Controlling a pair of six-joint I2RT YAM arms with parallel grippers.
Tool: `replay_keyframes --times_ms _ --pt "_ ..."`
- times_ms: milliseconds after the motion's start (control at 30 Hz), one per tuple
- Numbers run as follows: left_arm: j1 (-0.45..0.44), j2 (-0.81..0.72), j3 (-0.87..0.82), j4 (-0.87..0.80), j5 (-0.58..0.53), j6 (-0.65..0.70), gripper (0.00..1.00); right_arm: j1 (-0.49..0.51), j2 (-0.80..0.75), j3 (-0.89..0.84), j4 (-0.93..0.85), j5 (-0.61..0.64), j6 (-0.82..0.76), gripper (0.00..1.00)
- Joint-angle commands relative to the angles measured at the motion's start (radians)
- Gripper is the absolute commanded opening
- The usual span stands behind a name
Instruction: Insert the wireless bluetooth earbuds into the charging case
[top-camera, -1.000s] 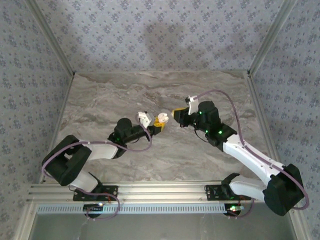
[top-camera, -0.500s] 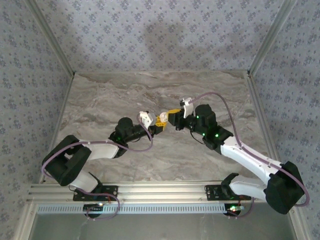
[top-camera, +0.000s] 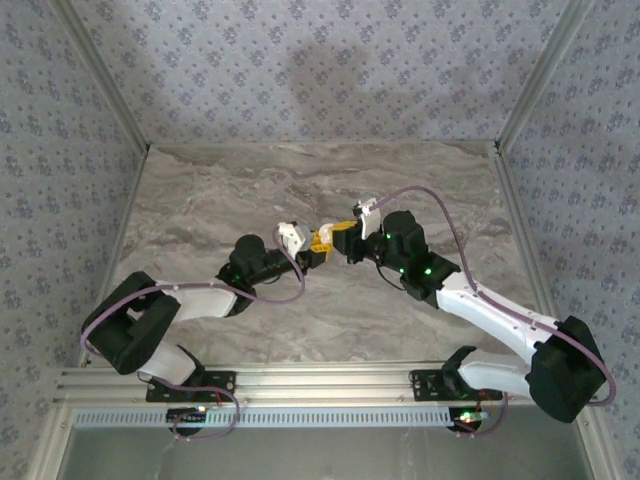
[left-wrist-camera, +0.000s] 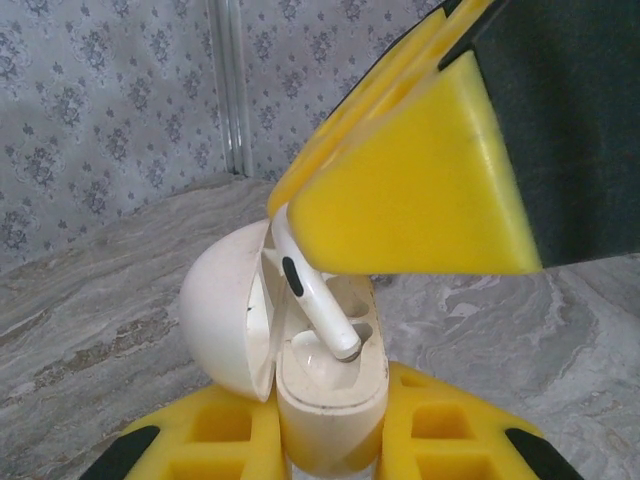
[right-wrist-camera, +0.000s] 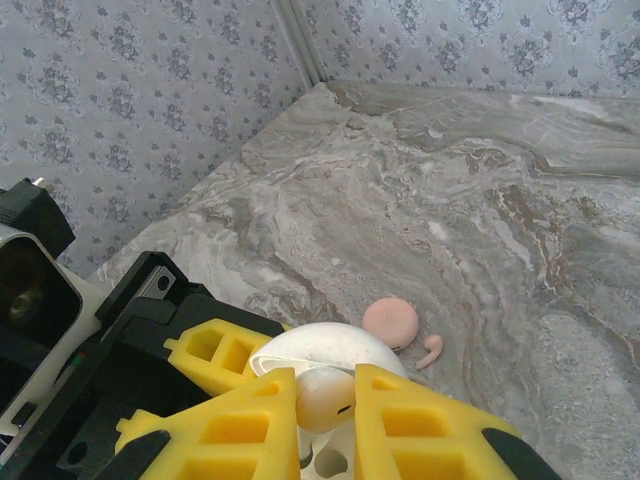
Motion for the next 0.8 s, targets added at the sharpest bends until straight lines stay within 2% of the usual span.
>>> replay_keyframes --times_ms 0,500,767 --pt "-0.005 -0.034 0.018 0.035 0.0 0.003 0.12 0.009 -0.007 -0.004 -0.014 0.051 -0.035 0.16" --pt "-0.005 -0.054 0.012 0.026 -0.008 0.009 0.12 0.028 -0.039 -0.014 -0.054 0.047 -0.112 0.16" --pt "-0.005 -0.06 0.013 0.019 0.002 0.012 0.12 0.03 -0.047 -0.007 -0.071 0.021 -0.131 0.2"
